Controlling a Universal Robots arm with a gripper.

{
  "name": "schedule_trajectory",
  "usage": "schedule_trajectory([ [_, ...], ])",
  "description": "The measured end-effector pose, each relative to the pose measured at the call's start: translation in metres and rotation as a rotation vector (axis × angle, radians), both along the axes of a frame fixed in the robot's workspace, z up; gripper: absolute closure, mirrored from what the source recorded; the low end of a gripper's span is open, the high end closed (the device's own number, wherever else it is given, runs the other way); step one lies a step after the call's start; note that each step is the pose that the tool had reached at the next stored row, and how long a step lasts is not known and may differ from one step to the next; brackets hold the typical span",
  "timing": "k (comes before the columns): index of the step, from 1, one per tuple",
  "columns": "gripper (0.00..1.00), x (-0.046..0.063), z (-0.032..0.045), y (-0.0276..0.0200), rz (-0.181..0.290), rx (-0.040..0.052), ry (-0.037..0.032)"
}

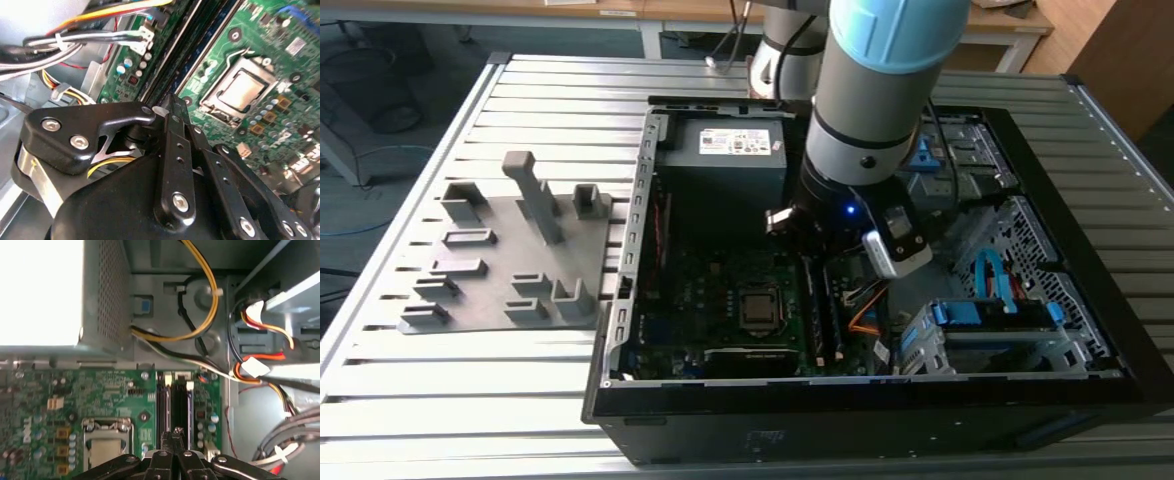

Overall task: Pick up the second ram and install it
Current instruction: 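Press down the second ram until it locks into place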

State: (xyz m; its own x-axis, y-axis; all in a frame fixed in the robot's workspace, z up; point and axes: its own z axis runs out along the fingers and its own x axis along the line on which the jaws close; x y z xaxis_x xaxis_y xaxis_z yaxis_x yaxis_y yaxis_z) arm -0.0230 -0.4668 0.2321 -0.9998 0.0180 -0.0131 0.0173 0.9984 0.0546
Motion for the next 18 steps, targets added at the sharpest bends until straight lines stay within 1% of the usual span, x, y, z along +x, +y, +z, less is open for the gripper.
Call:
schedule_trajectory([
  [2,0.90,0.000,-0.0033,0.0042,0.000,-0.0001,0.0000],
  [4,0.90,0.000,-0.0054,0.0070,0.000,0.0001,0.0000],
  [8,0.90,0.000,-0.0114,0.0084,0.000,-0.0004,0.0001],
  [12,0.90,0.000,-0.0149,0.0095,0.000,-0.0008,0.0003],
  [15,0.90,0.000,-0.0159,0.0101,0.000,-0.0003,0.0001],
  [17,0.90,0.000,-0.0154,0.0102,0.000,-0.0002,0.0000],
  [18,0.90,0.000,-0.0141,0.0105,0.000,0.0015,-0.0007],
])
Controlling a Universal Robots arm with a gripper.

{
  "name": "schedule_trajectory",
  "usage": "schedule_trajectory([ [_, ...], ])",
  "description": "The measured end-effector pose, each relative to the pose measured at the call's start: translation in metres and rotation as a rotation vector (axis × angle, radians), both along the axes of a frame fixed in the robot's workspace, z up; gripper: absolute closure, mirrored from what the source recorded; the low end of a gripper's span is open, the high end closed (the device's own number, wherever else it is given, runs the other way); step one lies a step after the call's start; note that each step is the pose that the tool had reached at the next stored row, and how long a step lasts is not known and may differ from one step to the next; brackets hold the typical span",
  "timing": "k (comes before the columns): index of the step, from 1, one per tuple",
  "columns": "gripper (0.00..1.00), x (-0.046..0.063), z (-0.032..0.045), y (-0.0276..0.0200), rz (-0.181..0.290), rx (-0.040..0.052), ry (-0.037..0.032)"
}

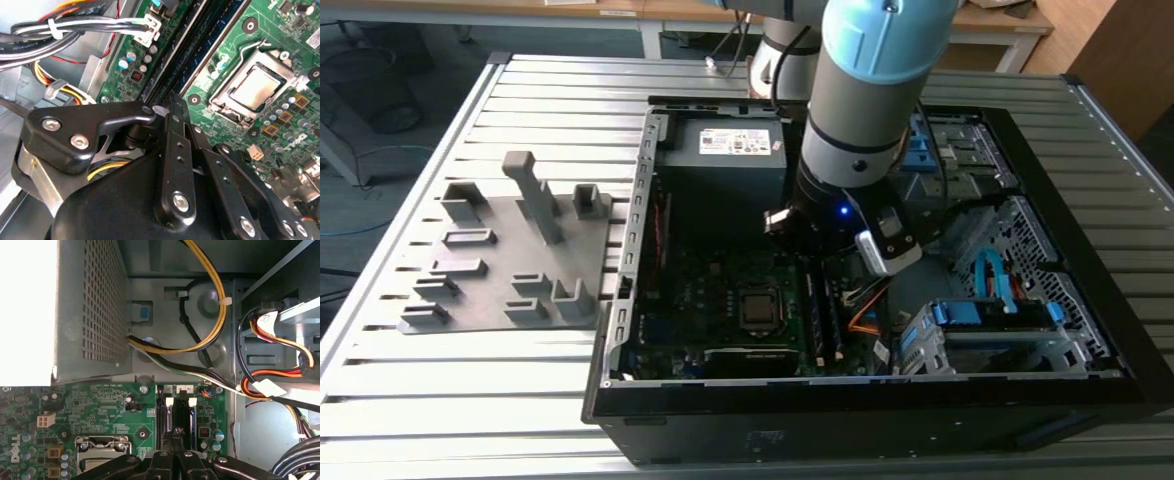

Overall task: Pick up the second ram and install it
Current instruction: 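Press down the second ram until it locks into place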

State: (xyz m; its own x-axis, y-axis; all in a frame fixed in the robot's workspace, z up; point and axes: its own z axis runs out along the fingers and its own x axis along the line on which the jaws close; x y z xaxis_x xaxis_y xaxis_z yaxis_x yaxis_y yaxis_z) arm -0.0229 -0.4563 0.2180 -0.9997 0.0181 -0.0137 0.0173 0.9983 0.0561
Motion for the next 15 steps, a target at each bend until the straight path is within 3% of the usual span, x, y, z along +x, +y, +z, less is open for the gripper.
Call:
schedule_trajectory([
  [4,0.90,0.000,0.0107,-0.0001,0.000,-0.0011,0.0002],
  [6,0.90,0.000,0.0115,-0.0015,0.000,-0.0014,0.0002],
  [15,0.90,0.000,0.0111,-0.0273,0.000,-0.0260,0.0003],
])
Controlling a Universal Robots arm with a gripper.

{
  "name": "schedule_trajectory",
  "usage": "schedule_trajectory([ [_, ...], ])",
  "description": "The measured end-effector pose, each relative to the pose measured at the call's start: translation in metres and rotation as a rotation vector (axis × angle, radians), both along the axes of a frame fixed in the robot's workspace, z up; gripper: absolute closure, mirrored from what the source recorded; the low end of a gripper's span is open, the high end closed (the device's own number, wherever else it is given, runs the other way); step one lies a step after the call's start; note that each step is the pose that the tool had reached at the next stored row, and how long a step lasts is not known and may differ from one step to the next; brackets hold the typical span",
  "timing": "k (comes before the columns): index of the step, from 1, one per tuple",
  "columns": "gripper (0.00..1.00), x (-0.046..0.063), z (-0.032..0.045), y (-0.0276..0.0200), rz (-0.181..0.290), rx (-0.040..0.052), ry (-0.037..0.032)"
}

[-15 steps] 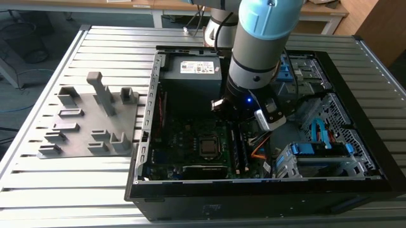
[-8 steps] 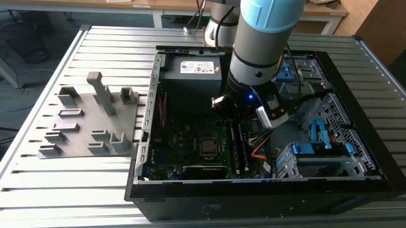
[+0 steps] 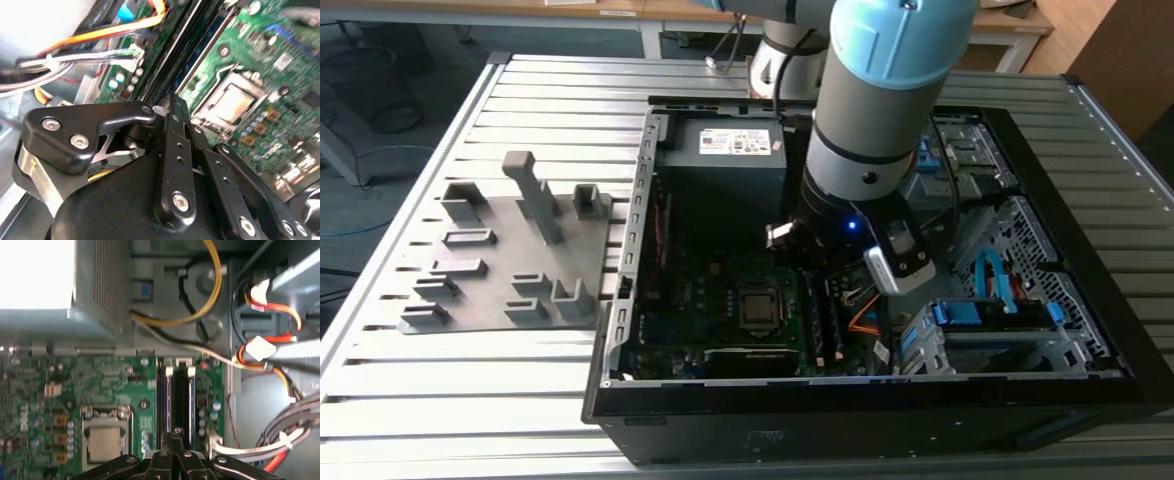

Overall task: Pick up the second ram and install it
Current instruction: 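Press down the second ram until it locks into place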

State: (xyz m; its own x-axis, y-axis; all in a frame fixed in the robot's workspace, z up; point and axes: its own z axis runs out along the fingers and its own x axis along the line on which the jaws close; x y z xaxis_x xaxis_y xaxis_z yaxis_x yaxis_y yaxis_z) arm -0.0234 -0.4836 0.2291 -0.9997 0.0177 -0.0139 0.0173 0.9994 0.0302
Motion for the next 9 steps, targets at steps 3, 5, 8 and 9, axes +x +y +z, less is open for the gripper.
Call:
schedule_trajectory([
  [3,0.90,0.000,-0.0004,-0.0094,0.000,-0.0067,0.0001],
  [5,0.90,0.000,-0.0008,-0.0154,0.000,-0.0126,0.0002],
  [8,0.90,0.000,-0.0013,-0.0230,0.000,-0.0255,0.0005],
  [9,0.90,0.000,-0.0015,-0.0248,0.000,-0.0280,0.0005],
])
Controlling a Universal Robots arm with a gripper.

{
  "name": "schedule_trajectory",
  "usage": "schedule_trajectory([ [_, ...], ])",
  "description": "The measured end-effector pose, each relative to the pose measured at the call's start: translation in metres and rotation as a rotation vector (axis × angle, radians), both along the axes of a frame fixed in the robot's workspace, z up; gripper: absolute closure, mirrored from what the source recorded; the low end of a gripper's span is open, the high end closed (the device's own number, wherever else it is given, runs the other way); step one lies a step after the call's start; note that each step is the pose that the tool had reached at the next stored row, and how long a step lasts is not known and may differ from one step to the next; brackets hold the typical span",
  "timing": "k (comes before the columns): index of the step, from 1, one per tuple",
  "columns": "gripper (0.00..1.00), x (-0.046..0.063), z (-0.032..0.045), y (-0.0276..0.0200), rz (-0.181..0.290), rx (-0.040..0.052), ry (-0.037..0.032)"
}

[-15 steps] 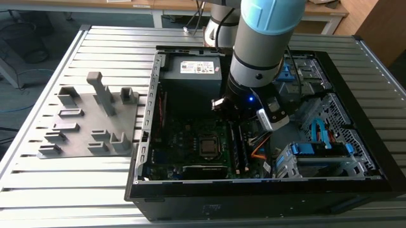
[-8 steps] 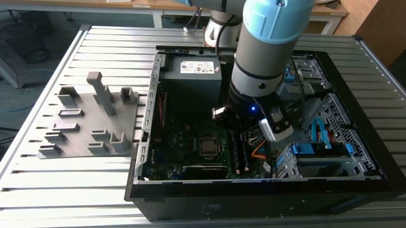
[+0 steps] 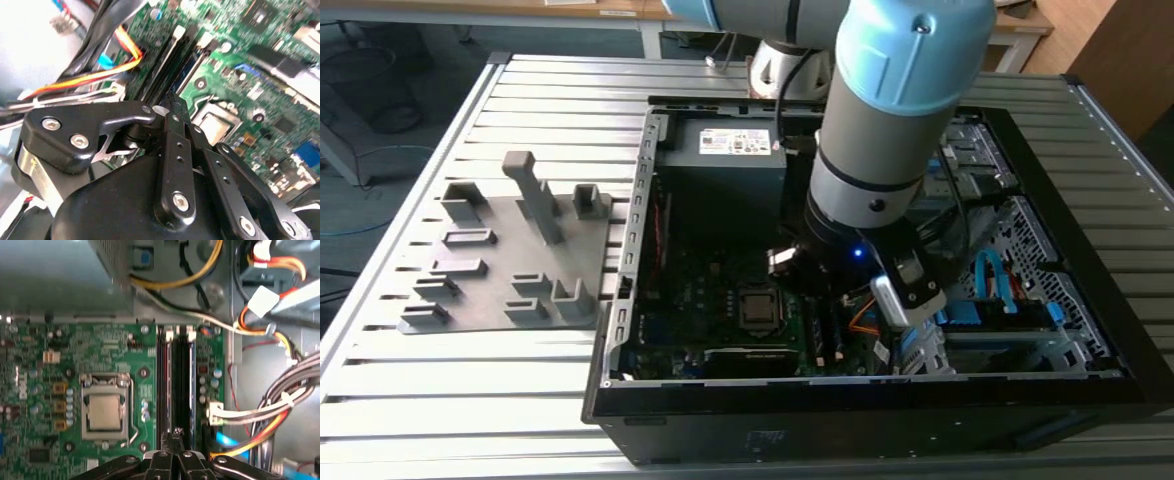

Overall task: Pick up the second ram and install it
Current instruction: 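Press down the second ram until it locks into place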

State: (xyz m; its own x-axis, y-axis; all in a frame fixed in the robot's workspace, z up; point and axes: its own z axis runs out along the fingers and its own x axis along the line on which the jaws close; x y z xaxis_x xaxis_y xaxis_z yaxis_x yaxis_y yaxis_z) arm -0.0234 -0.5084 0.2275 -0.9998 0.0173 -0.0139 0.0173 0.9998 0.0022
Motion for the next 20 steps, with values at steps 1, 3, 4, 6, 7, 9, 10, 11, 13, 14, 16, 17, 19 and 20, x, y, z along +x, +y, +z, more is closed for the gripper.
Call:
schedule_trajectory([
  [1,0.90,0.000,-0.0002,-0.0009,0.000,-0.0018,0.0000],
  [3,0.90,0.000,-0.0014,-0.0012,0.000,-0.0027,0.0001],
  [4,0.90,0.000,-0.0023,-0.0013,0.000,-0.0029,0.0005],
  [6,0.90,0.000,-0.0042,-0.0013,0.000,-0.0030,0.0008],
  [7,0.90,0.000,-0.0050,-0.0013,0.000,-0.0029,0.0009],
  [9,0.90,0.000,-0.0067,-0.0013,0.000,-0.0032,0.0013],
  [10,0.90,0.000,-0.0074,-0.0014,0.000,-0.0040,0.0017],
  [11,0.90,0.000,-0.0083,-0.0015,0.000,-0.0046,0.0020],
  [13,0.90,0.000,-0.0107,-0.0015,0.000,-0.0040,0.0022],
  [14,0.90,0.000,-0.0116,-0.0015,0.000,-0.0039,0.0023],
  [16,0.90,0.000,-0.0123,-0.0014,0.000,-0.0034,0.0022],
  [17,0.90,0.000,-0.0121,-0.0013,0.000,-0.0034,0.0022],
  [19,0.90,0.000,-0.0073,-0.0007,0.000,0.0013,0.0008],
  [20,0.90,0.000,-0.0024,-0.0010,0.000,-0.0010,0.0013],
])
